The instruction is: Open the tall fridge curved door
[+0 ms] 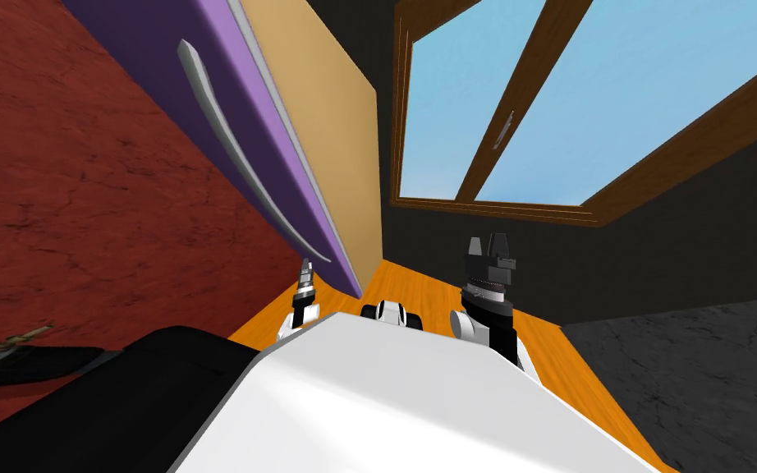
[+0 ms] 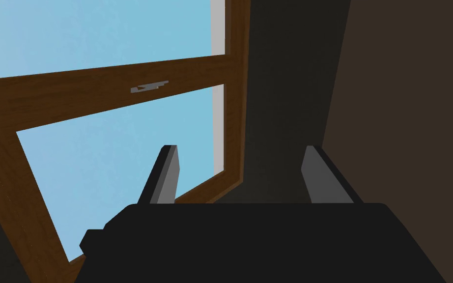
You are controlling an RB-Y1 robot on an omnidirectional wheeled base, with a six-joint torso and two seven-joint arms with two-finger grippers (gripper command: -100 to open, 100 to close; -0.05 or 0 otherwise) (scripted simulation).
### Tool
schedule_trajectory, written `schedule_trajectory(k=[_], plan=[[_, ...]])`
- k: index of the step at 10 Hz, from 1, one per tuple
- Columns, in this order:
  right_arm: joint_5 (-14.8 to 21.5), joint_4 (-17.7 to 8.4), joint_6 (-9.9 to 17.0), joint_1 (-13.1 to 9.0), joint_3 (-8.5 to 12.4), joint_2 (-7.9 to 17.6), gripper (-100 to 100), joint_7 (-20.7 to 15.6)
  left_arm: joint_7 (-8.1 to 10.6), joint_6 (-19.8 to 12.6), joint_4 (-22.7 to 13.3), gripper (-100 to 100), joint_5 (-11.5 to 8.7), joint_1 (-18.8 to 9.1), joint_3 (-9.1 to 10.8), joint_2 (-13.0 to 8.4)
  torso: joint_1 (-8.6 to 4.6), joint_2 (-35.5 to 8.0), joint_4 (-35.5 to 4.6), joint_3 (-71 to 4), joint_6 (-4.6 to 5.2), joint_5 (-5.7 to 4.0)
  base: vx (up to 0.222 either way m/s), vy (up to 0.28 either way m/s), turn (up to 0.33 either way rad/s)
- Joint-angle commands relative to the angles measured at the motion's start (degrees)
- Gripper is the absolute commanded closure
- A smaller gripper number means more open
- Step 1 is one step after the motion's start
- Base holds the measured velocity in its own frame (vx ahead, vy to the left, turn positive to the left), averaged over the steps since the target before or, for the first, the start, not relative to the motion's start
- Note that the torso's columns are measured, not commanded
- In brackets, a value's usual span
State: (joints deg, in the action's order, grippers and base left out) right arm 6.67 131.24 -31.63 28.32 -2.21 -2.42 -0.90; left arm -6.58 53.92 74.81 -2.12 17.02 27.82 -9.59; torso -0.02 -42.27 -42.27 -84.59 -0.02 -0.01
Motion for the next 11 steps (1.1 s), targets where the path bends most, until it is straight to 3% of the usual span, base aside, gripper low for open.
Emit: schedule_trajectory(k=[1,11], plan=[[0.0,0.0,0.0,0.0,0.0,0.0,0,0.0,-0.36,0.8,-3.6,-100,0.3,-0.9,1.32,0.1,0.00,0.0,0.0,0.0,0.03,0.01,0.040,-0.043,-0.039],[0.0,0.0,0.0,0.0,0.0,0.0,0,0.0,-2.07,5.5,-19.3,-100,2.8,-5.7,7.77,-0.1,0.06,0.0,0.0,0.0,0.02,0.03,0.020,-0.037,-0.071]])
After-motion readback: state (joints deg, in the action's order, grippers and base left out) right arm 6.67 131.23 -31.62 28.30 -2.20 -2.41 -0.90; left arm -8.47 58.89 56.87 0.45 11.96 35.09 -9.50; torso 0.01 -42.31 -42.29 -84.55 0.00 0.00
